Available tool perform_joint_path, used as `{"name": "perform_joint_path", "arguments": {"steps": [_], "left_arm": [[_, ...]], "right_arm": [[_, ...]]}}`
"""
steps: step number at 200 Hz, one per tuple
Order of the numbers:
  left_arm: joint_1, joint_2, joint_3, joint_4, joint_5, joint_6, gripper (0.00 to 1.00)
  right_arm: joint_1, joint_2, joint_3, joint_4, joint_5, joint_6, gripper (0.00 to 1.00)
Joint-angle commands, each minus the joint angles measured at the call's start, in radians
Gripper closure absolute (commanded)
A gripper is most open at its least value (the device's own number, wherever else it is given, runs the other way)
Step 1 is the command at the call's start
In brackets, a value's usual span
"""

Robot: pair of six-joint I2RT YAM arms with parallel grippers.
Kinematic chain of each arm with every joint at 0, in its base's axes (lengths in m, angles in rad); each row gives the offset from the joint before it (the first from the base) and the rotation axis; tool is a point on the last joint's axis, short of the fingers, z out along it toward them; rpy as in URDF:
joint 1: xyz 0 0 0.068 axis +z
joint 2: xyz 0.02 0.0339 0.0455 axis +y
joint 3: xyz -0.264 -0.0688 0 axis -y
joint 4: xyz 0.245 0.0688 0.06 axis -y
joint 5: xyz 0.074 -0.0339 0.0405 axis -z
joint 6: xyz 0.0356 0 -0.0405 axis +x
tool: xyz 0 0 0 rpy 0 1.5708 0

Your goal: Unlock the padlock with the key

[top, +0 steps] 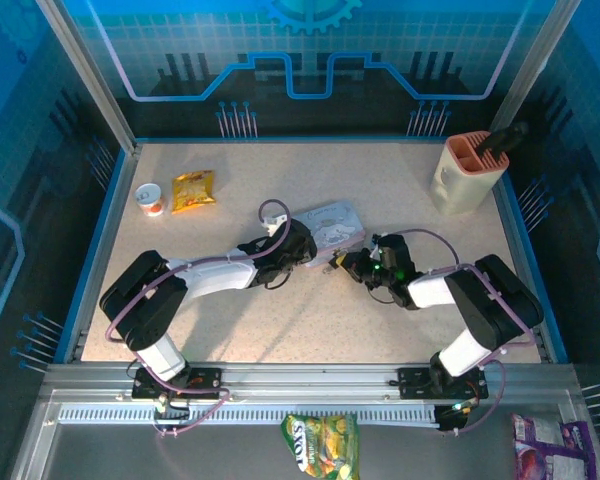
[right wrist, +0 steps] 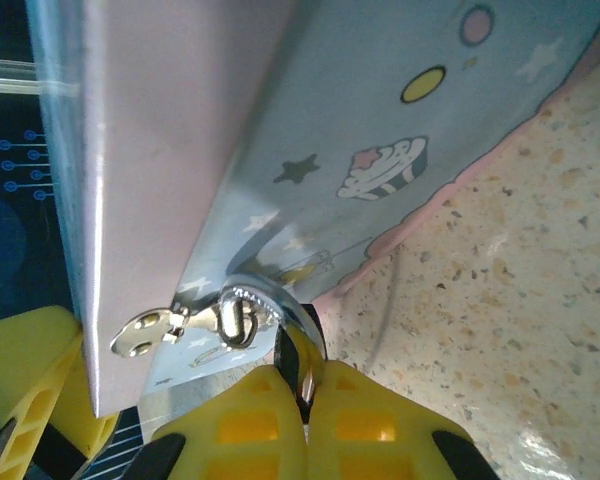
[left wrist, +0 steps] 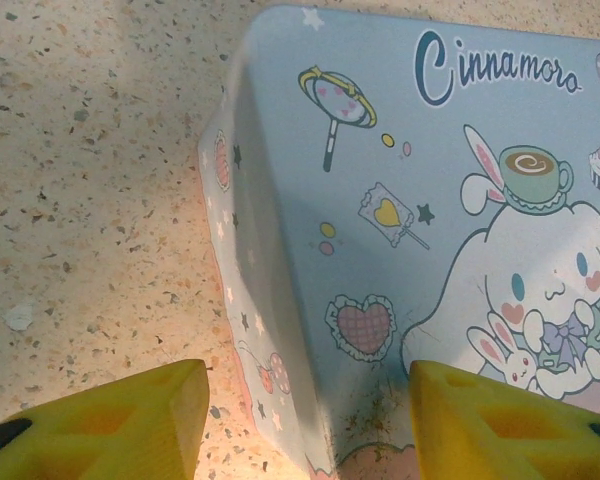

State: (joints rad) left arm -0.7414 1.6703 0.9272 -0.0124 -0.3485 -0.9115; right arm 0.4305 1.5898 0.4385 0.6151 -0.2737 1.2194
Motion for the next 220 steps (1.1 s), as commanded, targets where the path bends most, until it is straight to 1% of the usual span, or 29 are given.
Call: {"name": "perform_joint_path", "arguments": {"steps": [1, 20, 43, 52, 58, 73, 91, 109, 140, 163, 179, 192, 207, 220], "left_arm": [[0.015, 0.045, -0.005, -0.165, -0.056, 0.002, 0.45], [0.015, 0.045, -0.005, -0.161, -0.07, -0.001, 0.45], [0.017, 0.053, 0.0, -0.159, -0.078, 0.0, 0.45], [0.016, 0.054, 0.001, -0.159, -0.08, -0.005, 0.46], [0.015, 0.054, -0.003, -0.157, -0.081, -0.007, 0.46], [0.011, 0.05, -0.019, -0.132, -0.077, -0.017, 0.47], [0.012, 0.062, -0.021, -0.122, -0.069, -0.021, 0.46], [0.025, 0.09, 0.005, -0.114, -0.051, -0.004, 0.46], [0.063, 0.156, 0.073, -0.088, -0.013, 0.05, 0.46], [0.094, 0.21, 0.152, -0.08, 0.035, 0.108, 0.46], [0.112, 0.234, 0.214, -0.101, 0.058, 0.147, 0.45], [0.125, 0.223, 0.246, -0.12, 0.057, 0.17, 0.45], [0.136, 0.174, 0.25, -0.12, 0.053, 0.201, 0.43], [0.14, 0.13, 0.263, -0.129, 0.103, 0.255, 0.43]], "right_arm": [[-0.016, -0.044, 0.059, -0.213, 0.031, -0.086, 1.0], [-0.018, -0.067, 0.079, -0.319, 0.088, -0.125, 1.0], [-0.024, -0.069, 0.099, -0.376, 0.112, -0.139, 1.0], [-0.029, -0.064, 0.092, -0.352, 0.103, -0.118, 1.0], [-0.032, -0.059, 0.079, -0.28, 0.09, -0.093, 1.0], [-0.03, -0.035, 0.079, -0.185, 0.045, -0.046, 1.0], [-0.012, -0.021, 0.117, -0.176, 0.02, -0.048, 1.0], [-0.002, -0.043, 0.137, -0.239, 0.041, -0.091, 1.0], [-0.006, -0.131, 0.113, -0.338, 0.06, -0.176, 1.0], [-0.006, -0.203, 0.094, -0.426, 0.047, -0.247, 1.0], [-0.006, -0.244, 0.092, -0.484, 0.016, -0.297, 1.0], [-0.003, -0.271, 0.094, -0.529, -0.015, -0.343, 1.0], [0.011, -0.31, 0.092, -0.583, -0.036, -0.387, 1.0], [0.034, -0.351, 0.098, -0.641, -0.034, -0.426, 1.0]]}}
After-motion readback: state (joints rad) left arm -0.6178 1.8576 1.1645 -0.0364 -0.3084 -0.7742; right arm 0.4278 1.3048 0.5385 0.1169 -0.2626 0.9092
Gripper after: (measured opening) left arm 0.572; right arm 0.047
